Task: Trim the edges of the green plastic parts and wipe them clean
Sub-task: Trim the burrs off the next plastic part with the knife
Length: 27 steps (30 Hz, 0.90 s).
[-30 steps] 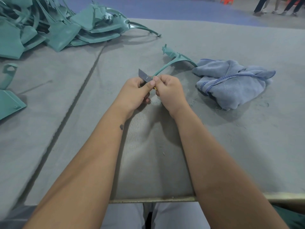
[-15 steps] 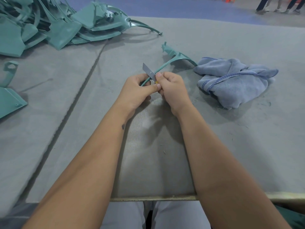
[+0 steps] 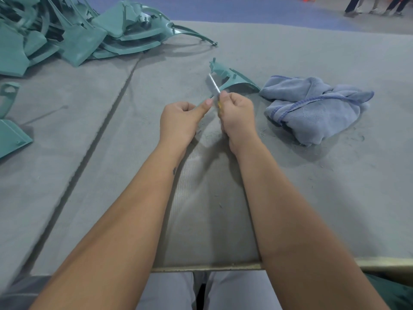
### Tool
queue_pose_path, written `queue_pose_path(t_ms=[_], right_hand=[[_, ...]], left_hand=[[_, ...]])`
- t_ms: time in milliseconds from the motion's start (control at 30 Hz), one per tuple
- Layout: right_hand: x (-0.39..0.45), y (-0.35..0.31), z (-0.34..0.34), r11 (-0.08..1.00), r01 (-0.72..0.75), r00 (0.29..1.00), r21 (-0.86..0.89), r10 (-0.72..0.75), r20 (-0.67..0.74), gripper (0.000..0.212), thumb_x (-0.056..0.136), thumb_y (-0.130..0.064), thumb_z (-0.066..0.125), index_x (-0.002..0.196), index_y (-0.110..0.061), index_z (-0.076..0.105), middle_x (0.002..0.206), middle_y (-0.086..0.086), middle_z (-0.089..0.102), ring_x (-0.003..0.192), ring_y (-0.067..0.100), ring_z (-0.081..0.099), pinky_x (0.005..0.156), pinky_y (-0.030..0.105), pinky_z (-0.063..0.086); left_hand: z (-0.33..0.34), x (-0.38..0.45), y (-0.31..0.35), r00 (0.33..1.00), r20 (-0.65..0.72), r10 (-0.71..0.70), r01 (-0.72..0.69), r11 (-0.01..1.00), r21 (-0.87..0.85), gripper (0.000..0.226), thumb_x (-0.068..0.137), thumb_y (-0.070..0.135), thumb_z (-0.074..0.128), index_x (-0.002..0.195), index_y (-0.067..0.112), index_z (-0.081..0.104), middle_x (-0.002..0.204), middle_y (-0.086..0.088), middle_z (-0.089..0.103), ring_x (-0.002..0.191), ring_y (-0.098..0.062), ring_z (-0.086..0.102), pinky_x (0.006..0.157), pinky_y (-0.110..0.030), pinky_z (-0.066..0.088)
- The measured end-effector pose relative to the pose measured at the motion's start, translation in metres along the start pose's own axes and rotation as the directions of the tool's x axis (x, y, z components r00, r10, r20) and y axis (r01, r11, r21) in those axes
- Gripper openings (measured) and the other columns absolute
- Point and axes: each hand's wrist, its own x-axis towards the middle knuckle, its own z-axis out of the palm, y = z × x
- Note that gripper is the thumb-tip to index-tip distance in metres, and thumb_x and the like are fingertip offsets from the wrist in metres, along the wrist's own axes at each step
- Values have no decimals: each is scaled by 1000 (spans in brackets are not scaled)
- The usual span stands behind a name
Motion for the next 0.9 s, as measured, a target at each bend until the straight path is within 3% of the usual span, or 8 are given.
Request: queue_pose_path(t_ms=[100, 167, 300, 367, 433, 600, 800, 900], right_hand=[[6, -3, -6, 962, -138, 985, 236, 158, -66, 37, 100, -23, 45, 64, -17, 45, 50, -5, 36, 41, 8, 24, 40, 23, 21], [8, -2, -10, 930, -185, 978, 317, 207, -38, 33, 100, -24, 45, 68, -16, 47, 51, -4, 37, 40, 8, 23, 38, 20, 21], [8, -2, -12, 913, -217, 976, 345, 213, 50, 24, 99, -20, 47, 78, -12, 53, 54, -1, 42, 43, 9, 27, 41, 19, 24], [7, -3, -12, 916, -213, 977, 339, 209, 49, 18, 99, -17, 48, 84, -11, 56, 56, 0, 45, 43, 10, 30, 42, 20, 26], [7, -2, -12, 917, -212, 977, 338, 205, 58, 16, 99, -16, 47, 86, -11, 57, 56, 0, 46, 42, 9, 32, 42, 20, 27], [7, -1, -13, 953, -170, 981, 250, 139, 139, 22, 99, -15, 46, 84, -9, 62, 53, -1, 49, 41, 9, 36, 42, 20, 30], [2, 1, -5, 998, -39, 977, 59, 26, 210, 25, 98, -12, 47, 78, -12, 61, 51, -1, 49, 39, 8, 37, 39, 18, 31], [0, 0, -5, 1000, -9, 971, 3, 8, 241, 27, 97, -16, 47, 72, -13, 58, 50, -1, 51, 41, 10, 39, 41, 19, 32]], left_hand=[[-8, -1, -2, 999, -32, 22, -22, 1000, 2, 43, 80, 50, 73, 55, 17, 58, 40, 12, 37, 40, -6, 32, 52, -27, 33], [-17, 0, -3, 989, -71, 127, -113, 978, 174, 45, 83, 54, 66, 61, 15, 64, 45, 11, 43, 47, -7, 41, 54, -28, 35], [-32, 3, -1, 941, -11, 339, -277, 787, 552, 40, 93, 47, 54, 80, 14, 73, 72, -2, 62, 88, -29, 57, 72, -41, 47], [-35, 2, 1, 941, 9, 338, -281, 768, 575, 27, 96, 39, 50, 105, 23, 70, 68, 2, 59, 88, -28, 58, 75, -40, 48], [-38, -2, 2, 947, 57, 317, -291, 769, 569, 36, 95, 34, 46, 130, 37, 52, 63, 4, 54, 79, -24, 56, 75, -38, 47], [-51, -7, 10, 960, 48, 275, -235, 704, 670, 39, 87, 47, 39, 123, 41, 54, 65, 4, 59, 72, -19, 57, 86, -42, 47], [-24, -1, 9, 915, 218, 340, -395, 640, 659, 47, 92, 30, 51, 138, 23, 47, 125, -8, 59, 114, -27, 54, 93, -42, 46], [-11, 3, 5, 927, 176, 332, -353, 606, 713, 36, 97, 28, 45, 133, 21, 50, 118, -9, 63, 107, -31, 57, 73, -35, 40]])
